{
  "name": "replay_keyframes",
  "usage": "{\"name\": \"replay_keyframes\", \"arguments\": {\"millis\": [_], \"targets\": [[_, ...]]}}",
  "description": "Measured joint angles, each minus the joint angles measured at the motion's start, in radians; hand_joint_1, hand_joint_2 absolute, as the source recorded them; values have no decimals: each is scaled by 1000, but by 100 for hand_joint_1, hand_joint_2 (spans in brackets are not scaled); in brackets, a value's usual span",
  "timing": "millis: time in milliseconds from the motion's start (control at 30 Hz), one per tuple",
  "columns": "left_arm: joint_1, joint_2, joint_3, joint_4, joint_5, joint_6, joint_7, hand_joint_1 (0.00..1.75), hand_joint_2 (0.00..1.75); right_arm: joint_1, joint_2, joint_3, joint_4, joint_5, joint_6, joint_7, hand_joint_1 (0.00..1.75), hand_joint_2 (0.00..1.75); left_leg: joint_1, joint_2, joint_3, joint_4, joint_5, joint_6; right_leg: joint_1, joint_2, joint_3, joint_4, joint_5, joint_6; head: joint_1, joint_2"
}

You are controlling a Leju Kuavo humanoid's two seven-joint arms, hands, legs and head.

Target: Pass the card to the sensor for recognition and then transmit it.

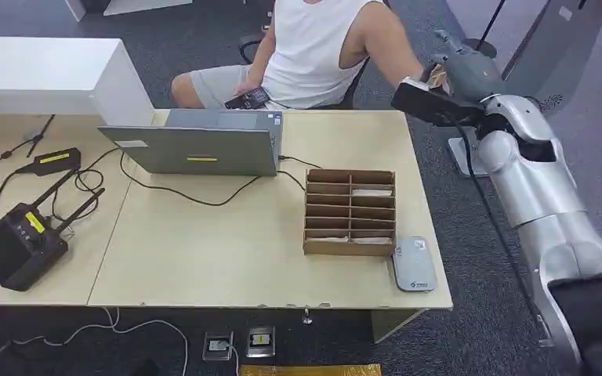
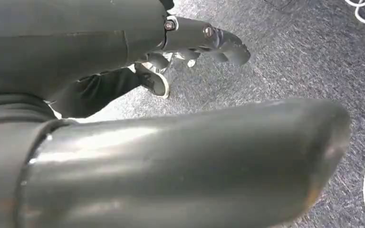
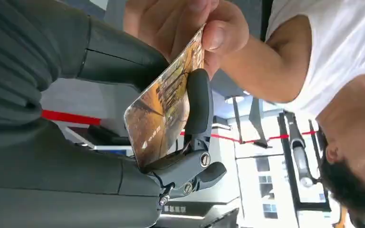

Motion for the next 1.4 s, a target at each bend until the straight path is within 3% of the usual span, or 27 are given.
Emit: {"name": "replay_keyframes", "arguments": {"millis": [267, 867, 900, 933, 967, 1233, 1333, 1400], "targets": [[0, 0, -6, 0, 0, 0, 0, 0, 0, -5, 39, 30, 109, 5, -19, -18, 175, 175, 0, 0, 0, 0, 0, 0, 0, 0, 0, 0, 0, 0, 0, 0], [1, 0, -8, 0, 0, 0, 0, 0, 0, -21, 58, 63, 189, 4, -23, -22, 175, 175, 0, 0, 0, 0, 0, 0, 0, 0, 0, 0, 0, 0, 0, 0], [1, 0, -8, 0, 0, 0, 0, 0, 0, -23, 58, 64, 193, 4, -23, -22, 166, 175, 0, 0, 0, 0, 0, 0, 0, 0, 0, 0, 0, 0, 0, 0], [1, 0, -8, 0, 0, 0, 0, 0, 0, -25, 59, 65, 196, 4, -23, -22, 105, 175, 0, 0, 0, 0, 0, 0, 0, 0, 0, 0, 0, 0, 0, 0], [1, 0, -8, 0, 0, 0, 0, 0, 0, -26, 59, 66, 199, 4, -24, -22, 0, 175, 0, 0, 0, 0, 0, 0, 0, 0, 0, 0, 0, 0, 0, 0], [1, 0, -8, 0, 0, 3, 0, 0, 0, -11, 58, 66, 203, -60, -9, -33, 0, 175, 0, 0, 1, 0, 0, 0, 0, 1, 0, -1, 0, 0, 0, 0], [3, 0, -8, 0, -2, 8, 0, 0, 0, 25, 45, 56, 157, -177, 64, -33, 0, 175, 0, 0, 1, 0, 0, 0, 0, 1, 0, -1, 0, 0, 0, 0], [9, 0, -8, 0, 5, 16, -1, 0, 0, 55, 32, 34, 105, -353, 169, -32, 0, 175, 0, 0, 1, 0, 0, 0, 0, 1, 0, -1, 0, 0, 0, 0]]}}
